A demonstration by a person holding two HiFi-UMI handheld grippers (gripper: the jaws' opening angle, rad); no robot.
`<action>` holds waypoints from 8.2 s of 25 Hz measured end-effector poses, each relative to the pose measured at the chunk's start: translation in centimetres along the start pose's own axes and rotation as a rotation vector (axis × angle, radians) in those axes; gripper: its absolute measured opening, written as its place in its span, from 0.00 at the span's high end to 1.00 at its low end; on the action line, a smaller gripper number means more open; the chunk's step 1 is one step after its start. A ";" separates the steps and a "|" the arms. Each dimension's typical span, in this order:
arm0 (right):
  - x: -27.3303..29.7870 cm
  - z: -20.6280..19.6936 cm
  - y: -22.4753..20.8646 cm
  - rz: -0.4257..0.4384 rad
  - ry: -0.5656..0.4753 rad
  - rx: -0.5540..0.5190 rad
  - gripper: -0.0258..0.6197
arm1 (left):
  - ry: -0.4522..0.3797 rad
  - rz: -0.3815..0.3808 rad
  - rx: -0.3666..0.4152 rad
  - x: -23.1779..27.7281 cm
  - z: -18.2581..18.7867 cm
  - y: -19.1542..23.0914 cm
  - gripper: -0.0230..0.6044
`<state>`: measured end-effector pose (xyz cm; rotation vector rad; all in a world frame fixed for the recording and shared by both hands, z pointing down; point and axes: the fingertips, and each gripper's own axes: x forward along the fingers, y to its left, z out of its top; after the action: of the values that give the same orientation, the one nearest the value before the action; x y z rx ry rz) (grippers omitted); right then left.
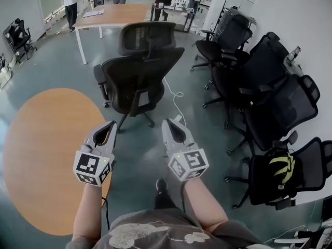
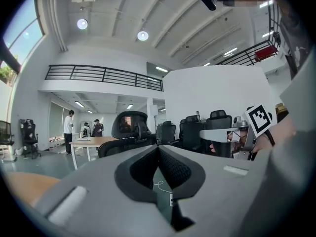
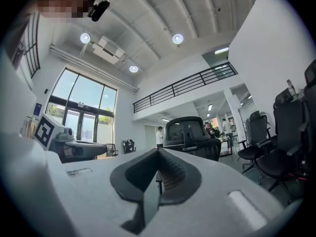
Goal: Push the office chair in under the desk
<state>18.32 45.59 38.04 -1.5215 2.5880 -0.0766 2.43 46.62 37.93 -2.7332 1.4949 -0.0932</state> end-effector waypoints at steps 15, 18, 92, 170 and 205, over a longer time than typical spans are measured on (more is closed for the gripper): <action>8.0 0.4 -15.3 0.084 0.040 -0.009 0.97 | 0.008 0.180 -0.023 14.2 1.1 2.1 0.93; 9.1 0.3 -16.7 0.089 0.043 0.008 0.97 | 0.016 0.195 -0.021 15.3 1.0 2.5 0.93; 35.8 -5.5 -29.4 0.470 0.347 -0.601 0.50 | 0.315 0.297 0.151 30.3 -4.9 22.2 0.29; 86.7 -9.6 -24.3 0.479 0.368 -0.485 0.55 | 0.315 0.151 0.194 51.3 -6.4 71.8 0.34; 112.3 -12.5 -26.3 0.649 0.473 -0.612 0.48 | 0.486 0.145 0.334 61.4 -8.4 96.2 0.33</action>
<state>-14.58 -65.60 42.93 -0.7299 3.5867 0.5263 -45.86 -56.93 43.92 -2.4252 1.5847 -0.9673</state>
